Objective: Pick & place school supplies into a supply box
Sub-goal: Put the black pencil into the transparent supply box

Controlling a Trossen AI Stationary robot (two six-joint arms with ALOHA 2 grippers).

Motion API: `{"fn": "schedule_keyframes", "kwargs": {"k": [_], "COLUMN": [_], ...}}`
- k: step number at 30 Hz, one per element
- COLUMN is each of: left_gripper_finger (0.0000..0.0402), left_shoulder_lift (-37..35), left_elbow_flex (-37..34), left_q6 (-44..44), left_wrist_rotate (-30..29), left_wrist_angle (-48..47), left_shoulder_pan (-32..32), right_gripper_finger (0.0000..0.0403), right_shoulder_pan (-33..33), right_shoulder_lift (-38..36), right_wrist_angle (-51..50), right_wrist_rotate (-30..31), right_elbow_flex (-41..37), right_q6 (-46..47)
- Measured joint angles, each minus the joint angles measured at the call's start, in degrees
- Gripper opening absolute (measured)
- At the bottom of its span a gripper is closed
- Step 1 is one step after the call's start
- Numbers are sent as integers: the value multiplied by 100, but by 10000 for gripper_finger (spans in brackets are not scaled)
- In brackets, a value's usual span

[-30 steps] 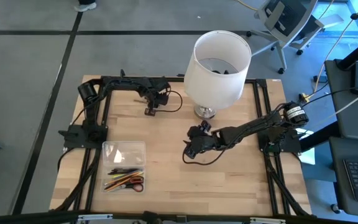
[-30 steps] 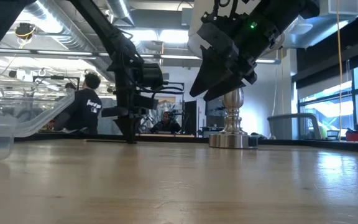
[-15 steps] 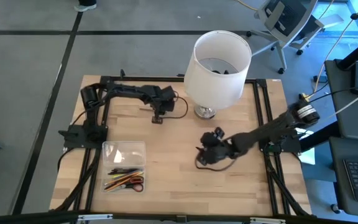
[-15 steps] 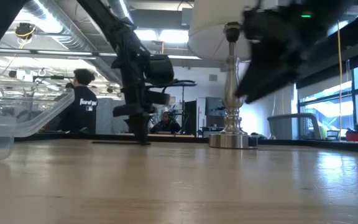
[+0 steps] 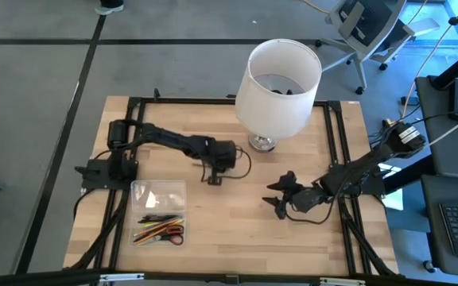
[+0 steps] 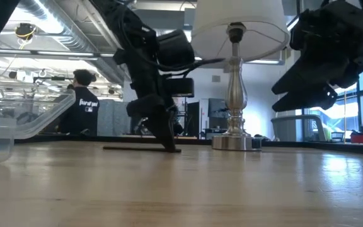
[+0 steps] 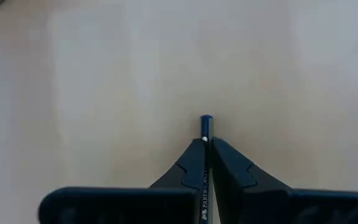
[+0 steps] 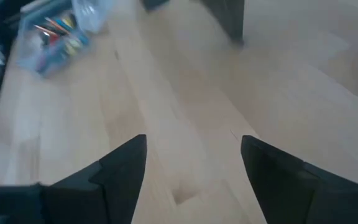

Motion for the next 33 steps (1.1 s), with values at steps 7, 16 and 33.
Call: {"fn": "schedule_keyframes", "kwargs": {"k": [7, 16, 33], "left_gripper_finger": [6, 5, 5], "left_shoulder_lift": [20, 17, -21], "left_elbow_flex": [-13, -12, 2], "left_q6": [-770, -1271, -1439], "left_wrist_rotate": [97, -49, -117], "left_wrist_angle": [373, 908, 1142], "left_shoulder_pan": [-672, -1167, -1251], "right_gripper_finger": [265, 265, 265], "right_shoulder_pan": [0, -4, -328], "right_shoulder_lift": [112, 552, 1881], "right_wrist_angle": [175, 625, 2398], "right_wrist_rotate": [-82, 141, 105], "right_elbow_flex": [-65, -62, -34], "right_q6": [-193, -705, -1209]}}
